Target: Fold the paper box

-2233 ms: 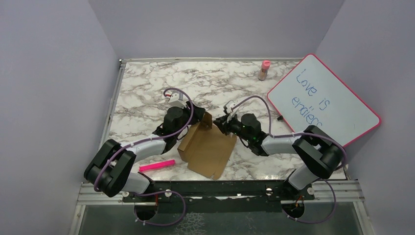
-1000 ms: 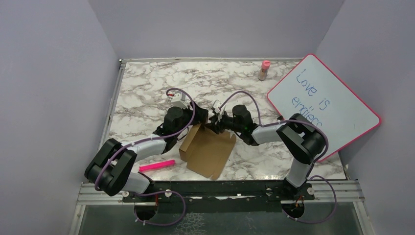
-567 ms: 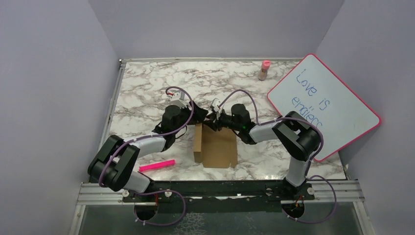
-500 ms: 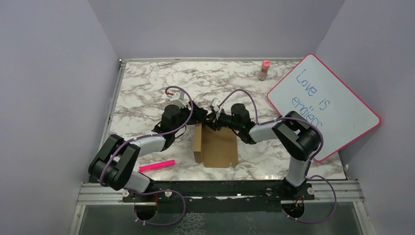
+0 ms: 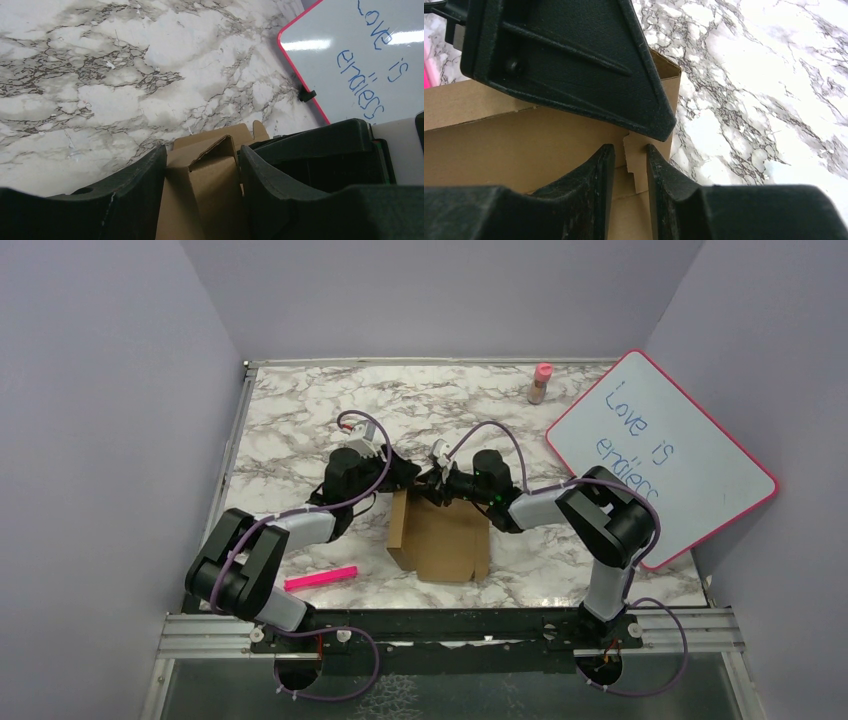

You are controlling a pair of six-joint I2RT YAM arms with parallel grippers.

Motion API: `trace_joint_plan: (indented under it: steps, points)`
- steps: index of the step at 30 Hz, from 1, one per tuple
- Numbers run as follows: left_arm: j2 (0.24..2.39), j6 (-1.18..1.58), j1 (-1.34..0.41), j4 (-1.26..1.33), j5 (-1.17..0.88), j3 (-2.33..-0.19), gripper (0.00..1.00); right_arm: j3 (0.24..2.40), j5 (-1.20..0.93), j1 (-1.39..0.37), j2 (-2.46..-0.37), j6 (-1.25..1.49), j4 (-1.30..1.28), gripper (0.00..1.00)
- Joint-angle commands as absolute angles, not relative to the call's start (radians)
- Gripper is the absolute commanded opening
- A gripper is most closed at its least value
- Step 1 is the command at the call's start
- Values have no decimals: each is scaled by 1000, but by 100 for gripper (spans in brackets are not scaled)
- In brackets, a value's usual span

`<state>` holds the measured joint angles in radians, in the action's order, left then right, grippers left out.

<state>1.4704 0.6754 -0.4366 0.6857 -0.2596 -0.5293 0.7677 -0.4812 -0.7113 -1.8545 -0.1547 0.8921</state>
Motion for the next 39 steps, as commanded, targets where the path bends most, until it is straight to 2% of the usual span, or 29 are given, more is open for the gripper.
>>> trace_joint_plan:
  steps: [1, 8, 17, 26, 31, 39]
  points:
    - [1482, 647, -431, 704, -365, -562, 46, 768, -525, -719, -1853, -142, 934, 34]
    - [1474, 591, -429, 624, -366, -590, 44, 721, -482, -684, -1749, -183, 858, 36]
    - [1479, 569, -429, 580, -377, -622, 42, 754, -721, -526, -1703, -186, 747, 39]
    - [1498, 568, -430, 574, -425, -643, 42, 916, -876, -503, -1791, -259, 559, 44]
    - [1511, 566, -430, 573, -462, -656, 42, 937, -923, -504, -1842, -236, 575, 49]
    - [1530, 561, -431, 574, -511, -671, 42, 971, -986, -504, -1898, -230, 564, 49]
